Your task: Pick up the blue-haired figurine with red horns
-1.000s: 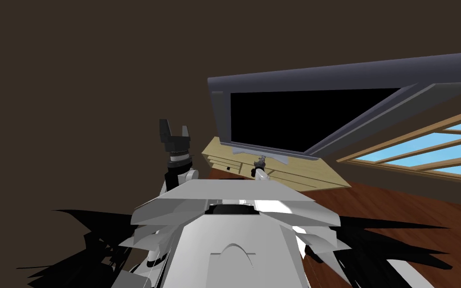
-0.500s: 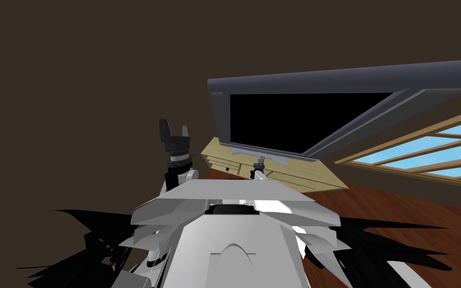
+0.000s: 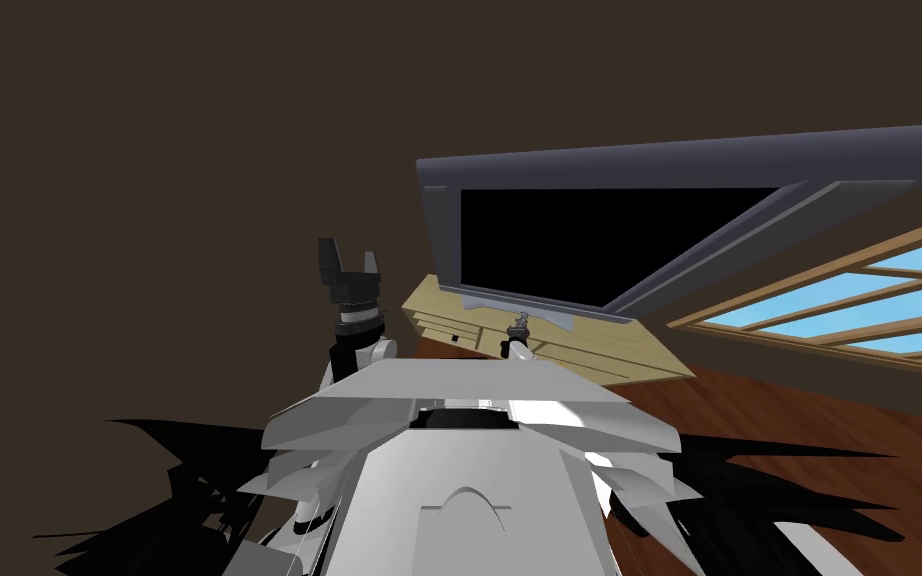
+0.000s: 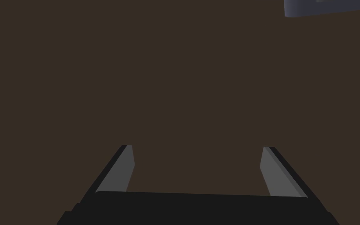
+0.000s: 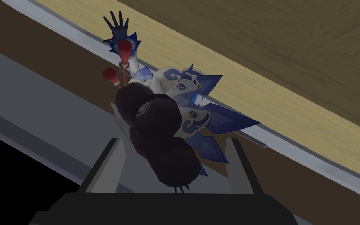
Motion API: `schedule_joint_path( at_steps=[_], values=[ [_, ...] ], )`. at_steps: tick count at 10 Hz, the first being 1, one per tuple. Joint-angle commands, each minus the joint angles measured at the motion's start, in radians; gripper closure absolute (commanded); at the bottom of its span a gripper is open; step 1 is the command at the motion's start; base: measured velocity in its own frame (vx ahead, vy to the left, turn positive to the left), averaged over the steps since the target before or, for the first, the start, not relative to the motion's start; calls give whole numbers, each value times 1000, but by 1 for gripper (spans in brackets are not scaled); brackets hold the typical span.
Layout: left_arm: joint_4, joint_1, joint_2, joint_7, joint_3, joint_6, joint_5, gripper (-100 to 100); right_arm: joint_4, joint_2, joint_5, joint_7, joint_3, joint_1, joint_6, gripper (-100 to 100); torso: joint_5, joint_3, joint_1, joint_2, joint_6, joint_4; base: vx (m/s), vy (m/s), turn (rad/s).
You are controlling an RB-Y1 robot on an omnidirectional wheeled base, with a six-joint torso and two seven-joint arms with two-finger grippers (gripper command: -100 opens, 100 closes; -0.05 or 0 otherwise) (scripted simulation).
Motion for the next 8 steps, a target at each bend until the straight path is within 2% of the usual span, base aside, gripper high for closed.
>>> schedule_joint_path(
  at_steps=[1, 4, 7, 8],
  values=[
    [0, 0, 0, 0, 0, 0, 0, 0, 9, -21, -32, 33, -8, -23, -10, 100, 0, 0, 0, 0, 0, 0, -22, 53, 6],
    [0, 0, 0, 0, 0, 0, 0, 0, 12, -51, -90, 101, -20, -71, -27, 100, 1, 1, 7, 0, -2, 1, -34, 110, 14],
    [0, 0, 0, 0, 0, 0, 0, 0, 14, -73, -134, 152, -30, -107, -39, 100, 1, 1, 4, 0, -2, 1, -22, 61, 9],
    [0, 0, 0, 0, 0, 0, 0, 0, 33, -67, -114, 126, -26, -109, -39, 100, 1, 1, 4, 0, -2, 1, -8, 26, -9]
  ],
)
